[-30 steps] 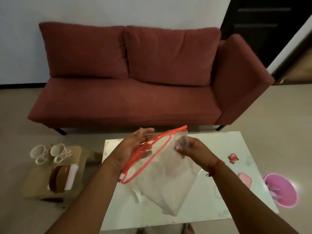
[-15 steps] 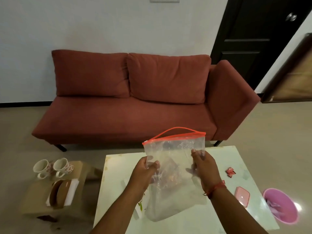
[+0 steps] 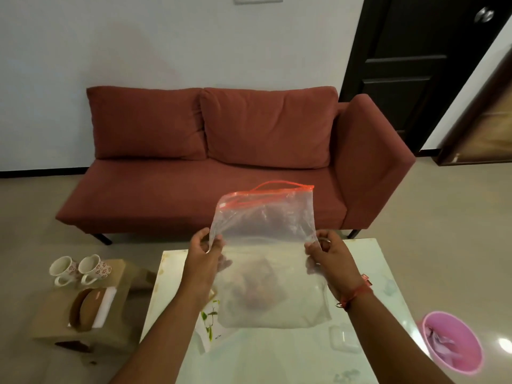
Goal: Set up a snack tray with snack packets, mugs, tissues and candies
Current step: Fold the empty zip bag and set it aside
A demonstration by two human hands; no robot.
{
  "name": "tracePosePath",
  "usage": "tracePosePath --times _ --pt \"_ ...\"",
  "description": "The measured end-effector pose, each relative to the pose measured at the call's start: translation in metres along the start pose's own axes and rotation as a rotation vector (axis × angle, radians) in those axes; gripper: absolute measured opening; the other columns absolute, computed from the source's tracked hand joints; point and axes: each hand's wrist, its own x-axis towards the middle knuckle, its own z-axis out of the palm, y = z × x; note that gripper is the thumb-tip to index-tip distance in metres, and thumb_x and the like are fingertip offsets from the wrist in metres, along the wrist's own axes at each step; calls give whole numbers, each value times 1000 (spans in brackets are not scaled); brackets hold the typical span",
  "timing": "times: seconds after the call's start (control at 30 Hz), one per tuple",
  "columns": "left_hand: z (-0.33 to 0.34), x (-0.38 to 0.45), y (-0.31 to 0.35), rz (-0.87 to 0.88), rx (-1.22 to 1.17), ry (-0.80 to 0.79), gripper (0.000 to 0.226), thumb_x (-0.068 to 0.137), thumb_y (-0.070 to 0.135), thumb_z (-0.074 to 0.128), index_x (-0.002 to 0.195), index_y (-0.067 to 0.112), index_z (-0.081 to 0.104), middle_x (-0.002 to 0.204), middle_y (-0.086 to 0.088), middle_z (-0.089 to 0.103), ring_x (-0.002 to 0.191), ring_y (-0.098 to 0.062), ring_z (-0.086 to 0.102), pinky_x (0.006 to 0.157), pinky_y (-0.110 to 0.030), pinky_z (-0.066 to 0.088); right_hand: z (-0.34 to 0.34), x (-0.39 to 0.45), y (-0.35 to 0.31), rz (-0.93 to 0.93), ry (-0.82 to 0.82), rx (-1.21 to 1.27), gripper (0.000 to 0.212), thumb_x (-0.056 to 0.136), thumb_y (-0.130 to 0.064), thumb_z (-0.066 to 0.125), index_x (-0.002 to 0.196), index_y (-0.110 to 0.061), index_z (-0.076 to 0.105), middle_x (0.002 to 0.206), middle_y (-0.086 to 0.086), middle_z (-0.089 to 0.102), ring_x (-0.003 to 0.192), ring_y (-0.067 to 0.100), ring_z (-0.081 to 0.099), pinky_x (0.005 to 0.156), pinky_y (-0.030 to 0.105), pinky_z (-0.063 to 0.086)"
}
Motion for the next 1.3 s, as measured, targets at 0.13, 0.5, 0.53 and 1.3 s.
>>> tracePosePath --times 0.13,0.5,0.53,1.3 --pt "28 -12 -18 -101 -108 -149 70 87 25 70 144 39 33 124 -8 58 107 -27 65 91 -39 55 -22 3 0 16 60 64 26 92 -11 62 113 -13 47 95 14 68 64 25 66 61 36 57" --pt "44 -20 -19 126 503 -85 40 92 21 66 130 27 54 105 -2 61 93 -11 57 87 -28 45 -64 11 9 -272 -128 -704 34 85 -2 68 112 -22 66 74 -6 52 69 5 52 70 5 39" --pt "43 -18 -19 151 567 -83 40 91 23 66 129 26 55 103 -2 60 90 -13 56 82 -26 44 -63 12 10 -297 -101 -759 24 86 -3 67 106 -16 69 75 -6 51 70 5 52 69 3 38" --pt "69 11 18 311 455 -58 12 95 26 59 105 30 54 98 14 61 80 -4 56 63 -21 44 -52 39 -25 -239 -51 -619 22 89 -21 66 111 -24 62 114 -5 62 105 12 60 91 25 48"
